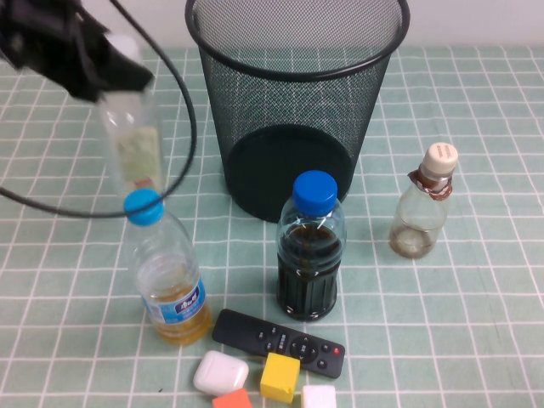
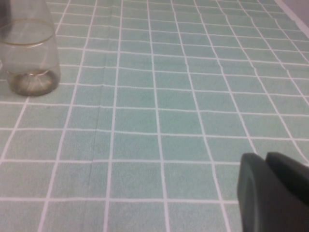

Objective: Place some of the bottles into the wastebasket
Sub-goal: Pick up a bottle from the table with left arm, then place the bottle in the trash can

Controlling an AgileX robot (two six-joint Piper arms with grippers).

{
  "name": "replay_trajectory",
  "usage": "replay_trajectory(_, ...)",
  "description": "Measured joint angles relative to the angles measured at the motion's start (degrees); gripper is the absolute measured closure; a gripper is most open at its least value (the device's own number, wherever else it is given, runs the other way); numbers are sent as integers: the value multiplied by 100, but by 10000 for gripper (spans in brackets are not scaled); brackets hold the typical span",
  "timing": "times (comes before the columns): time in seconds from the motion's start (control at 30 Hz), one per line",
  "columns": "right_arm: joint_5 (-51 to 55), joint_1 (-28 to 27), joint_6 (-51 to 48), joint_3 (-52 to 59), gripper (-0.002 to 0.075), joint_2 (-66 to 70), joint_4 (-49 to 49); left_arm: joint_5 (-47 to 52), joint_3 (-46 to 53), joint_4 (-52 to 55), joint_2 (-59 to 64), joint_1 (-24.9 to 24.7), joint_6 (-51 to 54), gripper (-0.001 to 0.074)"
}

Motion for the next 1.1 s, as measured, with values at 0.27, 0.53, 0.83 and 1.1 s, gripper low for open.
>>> replay_trajectory(0.27, 0, 0, 0, 0, 734, 0, 0, 1088, -2298, 810, -442, 0, -2105, 390)
replay_trajectory(0.53, 0, 0, 0, 0, 734, 0, 0, 659, -3719, -612, -298, -14, -2012, 390)
replay_trajectory(0.83, 0, 0, 0, 0, 734, 0, 0, -222, -3820, -1465, 777, -1028, -1024, 390)
replay_trajectory(1.1, 0, 0, 0, 0, 734, 0, 0, -330, -3820, -1053, 2133, -1613, -926, 390)
